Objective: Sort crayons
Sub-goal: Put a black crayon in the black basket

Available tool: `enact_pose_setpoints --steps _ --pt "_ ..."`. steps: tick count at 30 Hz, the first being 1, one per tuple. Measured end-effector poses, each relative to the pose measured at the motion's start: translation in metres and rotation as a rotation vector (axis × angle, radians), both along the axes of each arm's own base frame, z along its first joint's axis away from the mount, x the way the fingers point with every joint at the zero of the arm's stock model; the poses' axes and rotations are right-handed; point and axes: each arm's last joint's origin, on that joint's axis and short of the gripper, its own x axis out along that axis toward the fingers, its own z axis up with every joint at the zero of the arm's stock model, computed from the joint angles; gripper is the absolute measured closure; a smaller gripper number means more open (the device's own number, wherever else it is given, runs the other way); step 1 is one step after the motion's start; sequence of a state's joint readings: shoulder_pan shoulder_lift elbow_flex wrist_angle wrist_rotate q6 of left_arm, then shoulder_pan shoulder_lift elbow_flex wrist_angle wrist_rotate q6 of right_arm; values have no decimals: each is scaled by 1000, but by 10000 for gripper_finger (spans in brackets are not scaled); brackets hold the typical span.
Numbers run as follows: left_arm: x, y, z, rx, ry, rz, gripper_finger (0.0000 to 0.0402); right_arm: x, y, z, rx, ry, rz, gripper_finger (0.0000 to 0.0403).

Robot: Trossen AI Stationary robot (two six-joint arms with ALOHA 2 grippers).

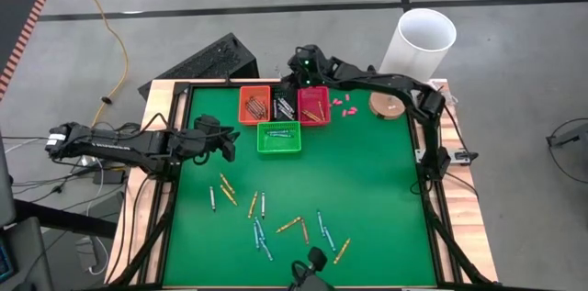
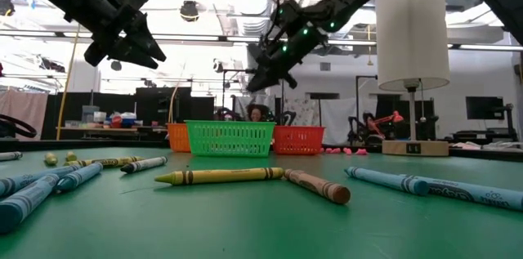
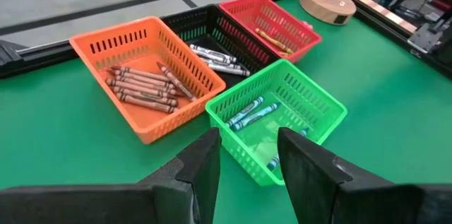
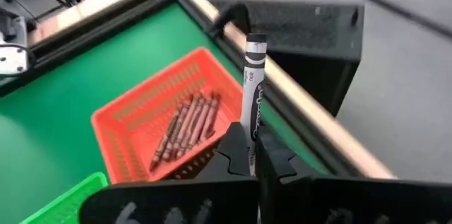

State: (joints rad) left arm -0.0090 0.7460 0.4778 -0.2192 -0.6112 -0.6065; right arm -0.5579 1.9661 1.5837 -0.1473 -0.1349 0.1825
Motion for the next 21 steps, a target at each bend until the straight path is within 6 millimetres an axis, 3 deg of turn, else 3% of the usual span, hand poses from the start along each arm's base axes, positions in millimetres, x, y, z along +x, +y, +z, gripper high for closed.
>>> enact_pose_setpoints --steps 5,16,21 --pt "0 0 0 -4 -2 0 271 7 -4 -22 79 10 -35 400" --pt "0 0 0 5 5 -3 271 2 2 -32 208 101 -67 383" --pt "0 0 0 7 18 -39 271 3 7 -33 206 114 -41 354"
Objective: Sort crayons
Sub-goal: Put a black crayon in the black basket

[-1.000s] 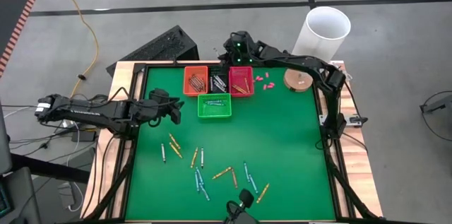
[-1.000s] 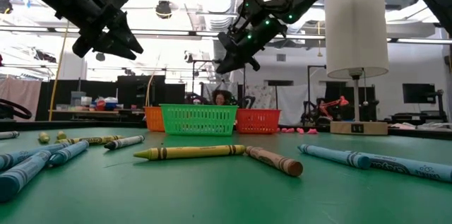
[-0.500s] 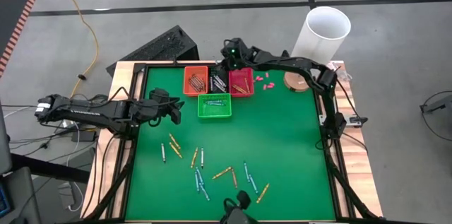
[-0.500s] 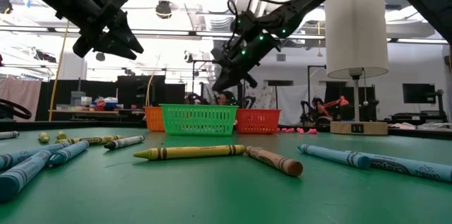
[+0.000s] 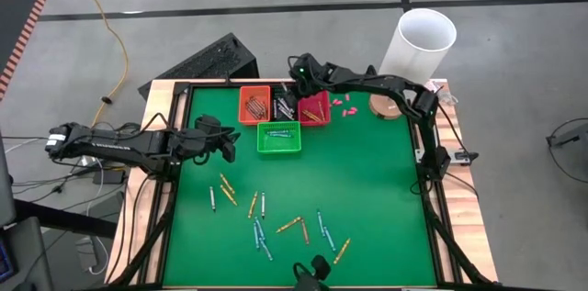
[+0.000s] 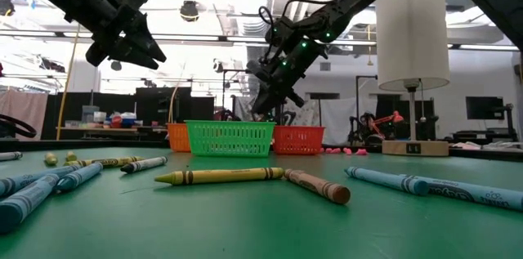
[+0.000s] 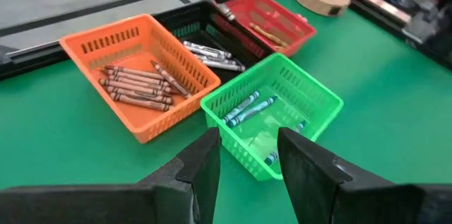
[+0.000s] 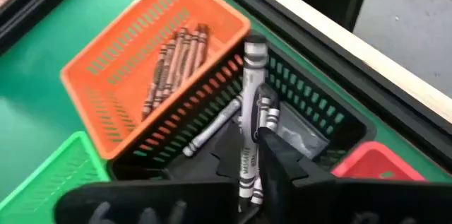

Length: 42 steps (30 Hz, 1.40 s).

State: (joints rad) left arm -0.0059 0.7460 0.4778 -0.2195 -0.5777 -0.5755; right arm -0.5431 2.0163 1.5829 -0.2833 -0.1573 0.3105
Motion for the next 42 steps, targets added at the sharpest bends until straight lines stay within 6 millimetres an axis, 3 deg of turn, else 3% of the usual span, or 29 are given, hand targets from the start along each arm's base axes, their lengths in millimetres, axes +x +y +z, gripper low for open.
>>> enact_pose_setpoints --steps 8,13,22,25,30,35,39,42 --pt "0 0 0 22 21 -29 271 1 4 1 -8 10 24 298" --pt "0 0 0 43 37 -42 271 3 8 17 79 0 73 291" --pt "2 -4 -1 55 80 -209 271 25 54 49 149 -35 312 292" --pt "2 -5 -2 63 92 -257 271 36 80 59 189 -84 441 292" --pt "3 -6 -2 81 108 -319 271 49 140 64 237 -55 621 292" --pt "3 -9 -2 74 110 -413 271 45 204 52 257 154 715 292" --pt "4 -10 -1 56 97 -432 271 36 258 39 143 366 689 292" --pt "4 -10 -1 48 94 -445 271 30 295 37 46 425 681 292"
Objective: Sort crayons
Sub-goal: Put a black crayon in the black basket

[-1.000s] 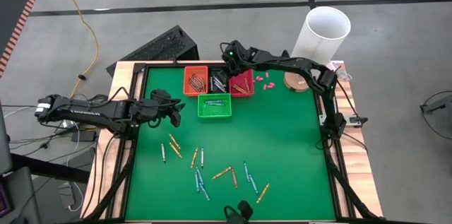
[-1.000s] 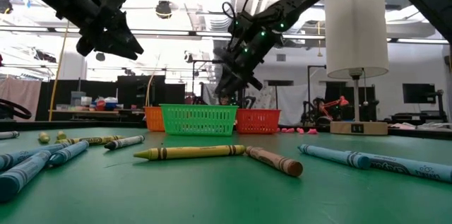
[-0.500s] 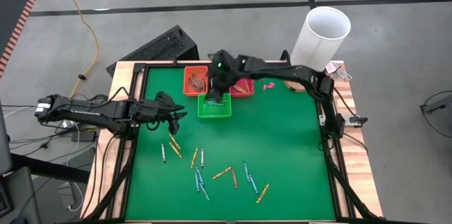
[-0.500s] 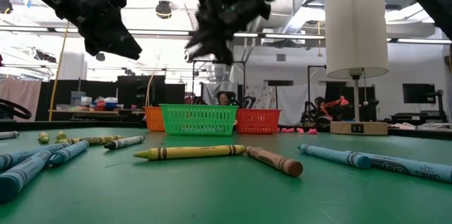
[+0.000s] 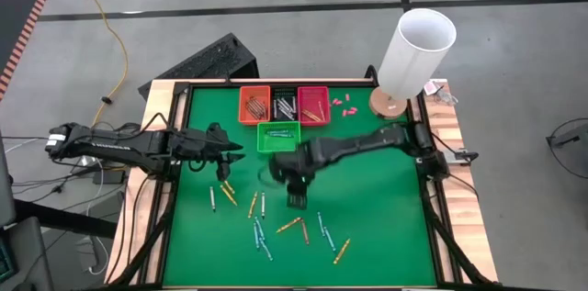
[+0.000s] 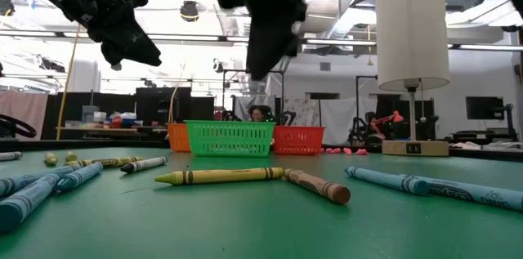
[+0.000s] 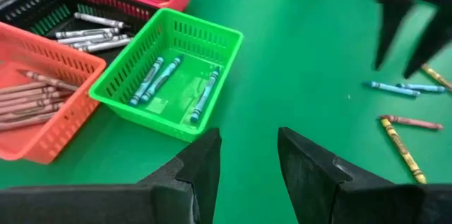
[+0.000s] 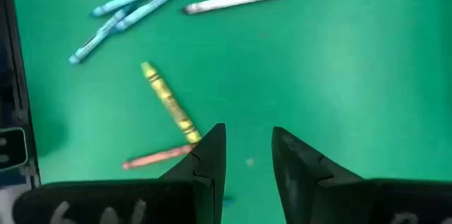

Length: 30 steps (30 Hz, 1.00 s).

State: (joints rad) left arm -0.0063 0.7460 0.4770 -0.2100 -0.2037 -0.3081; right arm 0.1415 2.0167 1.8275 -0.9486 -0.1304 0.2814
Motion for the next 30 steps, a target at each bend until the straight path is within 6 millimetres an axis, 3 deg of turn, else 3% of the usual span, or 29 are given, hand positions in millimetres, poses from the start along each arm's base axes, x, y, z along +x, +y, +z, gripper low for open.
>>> enact_pose_setpoints --steps 4,8,12,15,19,24,30 --pt "0 0 0 -40 -7 10 271 -2 36 3 -89 -77 33 292" --pt "0 0 0 -140 -30 62 271 9 50 12 -97 -262 31 292" --pt "0 -1 0 -261 -52 109 271 23 46 24 -101 -443 -5 292" --pt "0 -2 0 -276 -44 66 271 26 46 27 -164 -502 81 292" --pt "0 -4 0 -297 -35 15 271 24 53 26 -225 -512 188 292" --pt "0 -4 -1 -307 -24 13 271 27 46 28 -215 -525 154 292" --pt "0 -4 -1 -323 -27 20 271 26 40 8 -231 -477 157 292"
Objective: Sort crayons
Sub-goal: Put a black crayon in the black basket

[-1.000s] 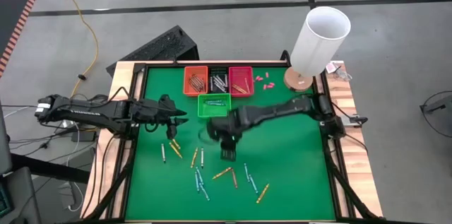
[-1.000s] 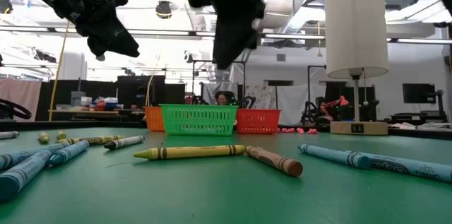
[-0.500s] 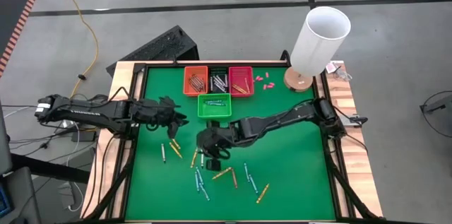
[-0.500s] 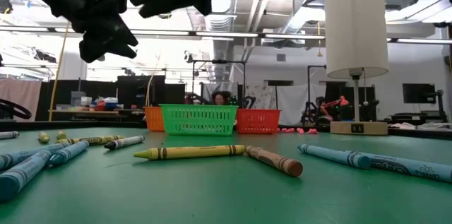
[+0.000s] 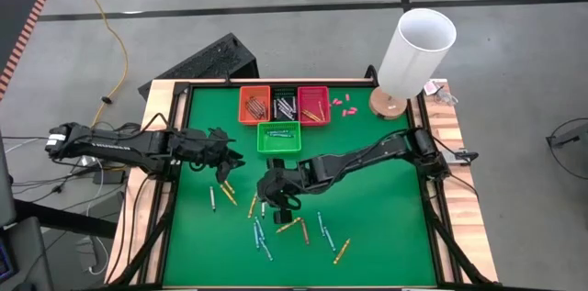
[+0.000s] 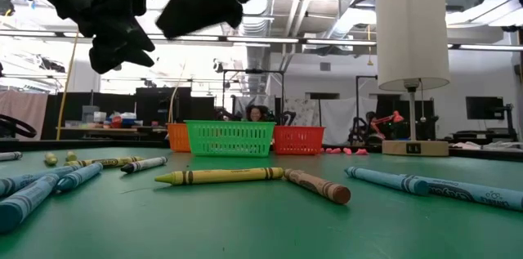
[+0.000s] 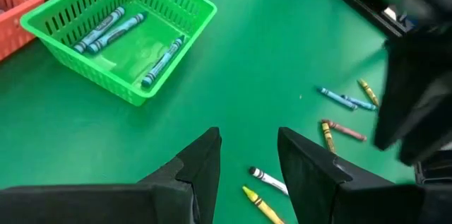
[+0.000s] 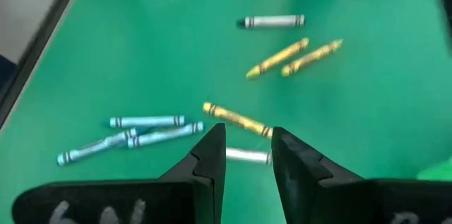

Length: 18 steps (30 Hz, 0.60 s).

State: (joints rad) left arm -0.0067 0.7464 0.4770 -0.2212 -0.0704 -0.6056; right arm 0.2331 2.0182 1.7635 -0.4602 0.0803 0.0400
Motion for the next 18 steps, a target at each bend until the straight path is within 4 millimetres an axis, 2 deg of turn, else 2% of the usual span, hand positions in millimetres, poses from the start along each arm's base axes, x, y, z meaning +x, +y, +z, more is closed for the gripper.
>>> enact_pose_setpoints --steps 2,6,9,18 --pt "0 0 0 -12 -1 4 271 0 -4 -6 43 16 -65 292" --pt "0 0 0 -26 -2 12 271 -2 -15 -19 156 42 -354 292" --pt "0 1 0 -23 -4 33 271 -4 -18 -26 204 40 -497 292" --pt "0 1 0 -31 -5 39 271 -6 -16 -30 286 -9 -682 292"
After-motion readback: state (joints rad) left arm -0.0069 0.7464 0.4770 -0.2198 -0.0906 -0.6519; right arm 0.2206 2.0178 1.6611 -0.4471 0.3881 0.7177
